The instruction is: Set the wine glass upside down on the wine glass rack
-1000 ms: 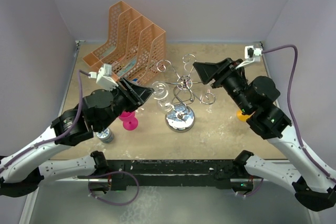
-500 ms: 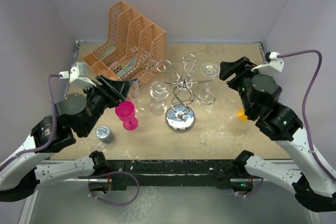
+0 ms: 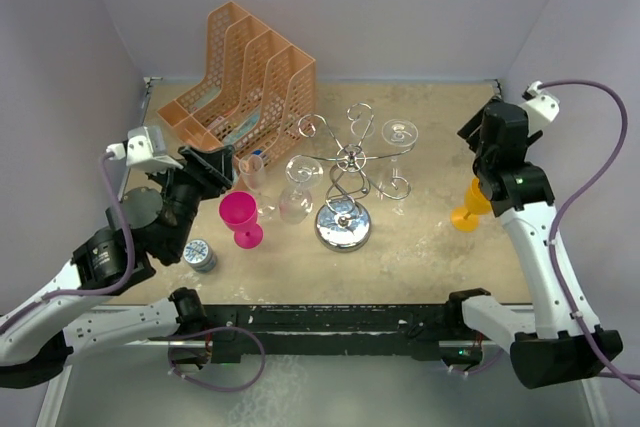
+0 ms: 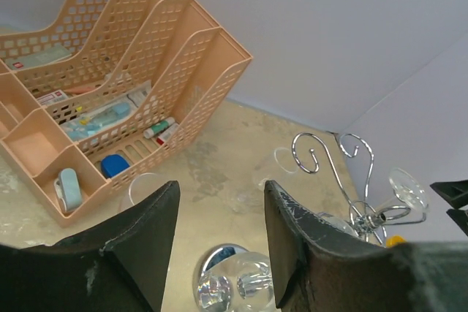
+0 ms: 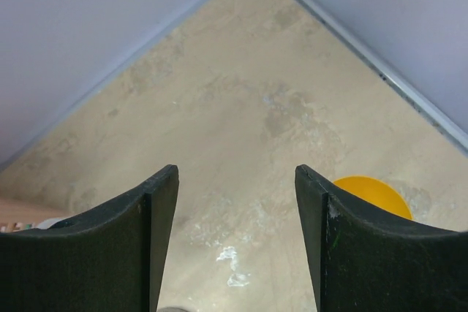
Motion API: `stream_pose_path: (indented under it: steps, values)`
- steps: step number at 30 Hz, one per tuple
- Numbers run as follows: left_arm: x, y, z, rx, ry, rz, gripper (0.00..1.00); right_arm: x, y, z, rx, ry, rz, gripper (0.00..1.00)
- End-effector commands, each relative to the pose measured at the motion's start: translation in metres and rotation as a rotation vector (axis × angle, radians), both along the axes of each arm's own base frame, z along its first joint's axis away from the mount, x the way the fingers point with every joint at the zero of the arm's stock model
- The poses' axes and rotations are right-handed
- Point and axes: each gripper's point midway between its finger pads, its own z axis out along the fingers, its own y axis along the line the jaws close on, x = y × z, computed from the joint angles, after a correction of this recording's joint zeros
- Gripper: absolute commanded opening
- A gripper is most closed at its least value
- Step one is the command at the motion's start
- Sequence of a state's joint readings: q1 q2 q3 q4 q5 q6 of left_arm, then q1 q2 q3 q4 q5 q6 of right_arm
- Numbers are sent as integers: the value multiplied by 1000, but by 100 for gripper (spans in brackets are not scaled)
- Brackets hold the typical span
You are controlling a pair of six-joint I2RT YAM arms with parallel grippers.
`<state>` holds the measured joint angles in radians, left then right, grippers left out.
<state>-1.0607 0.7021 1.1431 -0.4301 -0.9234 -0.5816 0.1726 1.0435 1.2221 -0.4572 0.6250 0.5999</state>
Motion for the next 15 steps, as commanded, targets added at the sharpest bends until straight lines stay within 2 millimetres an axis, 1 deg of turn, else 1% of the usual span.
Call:
stream_pose_path:
  steps: [1, 2, 3, 5, 6, 10, 13, 15]
  values:
    - [4, 14, 8, 17, -58, 72, 47, -1, -3, -36, 90, 72, -9, 65]
    - [4, 15, 6, 23, -59, 77, 47, -5, -1, -52, 123, 103, -23, 63]
    - [5, 16, 5, 21, -64, 81, 47, -9, 0, -64, 156, 121, -38, 63]
    - [6, 17, 2, 19, -65, 94, 47, -18, -2, -81, 200, 138, -88, 62]
    - [6, 18, 1, 16, -66, 100, 47, -22, -4, -87, 212, 138, -115, 62]
    - [5, 26, -2, 18, -61, 129, 48, -32, -13, -96, 209, 137, -181, 62]
    - [3, 30, -3, 4, -61, 139, 48, -32, -19, -109, 194, 168, -213, 62]
    - [2, 32, -2, -8, -65, 136, 48, -30, -18, -118, 192, 191, -215, 59]
